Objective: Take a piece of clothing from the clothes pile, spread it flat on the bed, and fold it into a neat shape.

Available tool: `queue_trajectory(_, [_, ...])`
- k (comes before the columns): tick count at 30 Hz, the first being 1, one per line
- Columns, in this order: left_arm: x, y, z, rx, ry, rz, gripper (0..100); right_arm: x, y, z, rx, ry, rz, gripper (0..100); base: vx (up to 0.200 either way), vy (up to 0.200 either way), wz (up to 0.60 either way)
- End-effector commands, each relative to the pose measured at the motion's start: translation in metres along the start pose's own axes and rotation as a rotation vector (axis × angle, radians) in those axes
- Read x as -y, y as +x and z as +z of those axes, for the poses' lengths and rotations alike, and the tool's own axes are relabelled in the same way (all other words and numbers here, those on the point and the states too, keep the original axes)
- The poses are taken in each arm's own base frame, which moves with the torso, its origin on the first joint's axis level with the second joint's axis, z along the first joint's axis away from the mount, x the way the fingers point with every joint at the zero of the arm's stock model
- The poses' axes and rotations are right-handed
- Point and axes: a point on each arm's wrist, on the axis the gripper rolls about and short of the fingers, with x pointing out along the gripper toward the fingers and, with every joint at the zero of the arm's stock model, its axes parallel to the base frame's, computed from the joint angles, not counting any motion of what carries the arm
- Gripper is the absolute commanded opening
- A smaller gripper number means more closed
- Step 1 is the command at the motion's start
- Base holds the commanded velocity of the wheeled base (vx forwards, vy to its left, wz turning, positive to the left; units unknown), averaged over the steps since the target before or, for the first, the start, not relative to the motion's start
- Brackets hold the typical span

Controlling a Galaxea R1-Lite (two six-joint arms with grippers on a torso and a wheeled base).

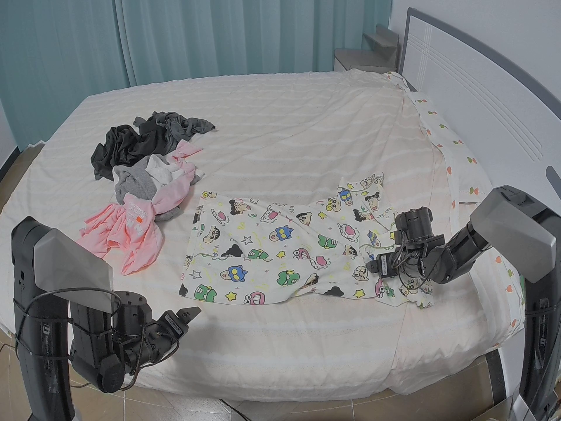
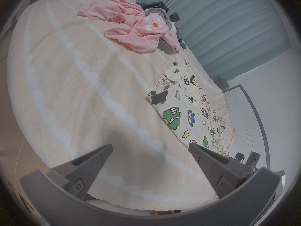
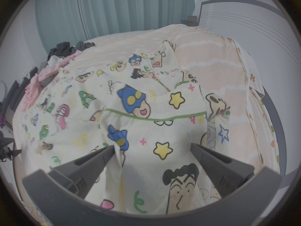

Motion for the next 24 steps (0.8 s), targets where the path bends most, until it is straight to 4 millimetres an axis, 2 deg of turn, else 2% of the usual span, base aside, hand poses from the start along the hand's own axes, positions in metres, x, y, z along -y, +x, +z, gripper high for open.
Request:
queue_trajectory(1, [0.001,0.000,0.001,0.008,0.000,-0.012,100,0.000,0.026,-0.010,-0.024,0.001,-0.029,100,0.000,0.000,0.00])
queue_trajectory(3, [0.001,0.000,0.001,0.008,0.000,-0.012,100,0.003,0.023,-0.005,-0.008,0.014,-0.034,100,0.000,0.000,0.00])
queue_trajectory(7, [0.001,0.000,0.001,0.009,0.000,-0.014,100,0.009,-0.003,0.015,0.040,0.033,-0.028,100,0.000,0.000,0.00])
queue_trajectory(11, [0.001,0.000,0.001,0.009,0.000,-0.014,100,0.013,-0.031,0.019,0.049,0.031,-0.021,100,0.000,0.000,0.00])
queue_trajectory(15, [0.001,0.000,0.001,0.009,0.000,-0.014,100,0.018,-0.047,0.020,0.053,0.033,-0.024,100,0.000,0.000,0.00])
queue_trajectory(20, [0.001,0.000,0.001,0.009,0.000,-0.014,100,0.028,-0.047,0.021,0.051,0.045,-0.042,100,0.000,0.000,0.00])
queue_trajectory(24, [0.001,0.000,0.001,0.009,0.000,-0.014,100,0.035,-0.036,0.015,0.024,0.054,-0.060,100,0.000,0.000,0.00])
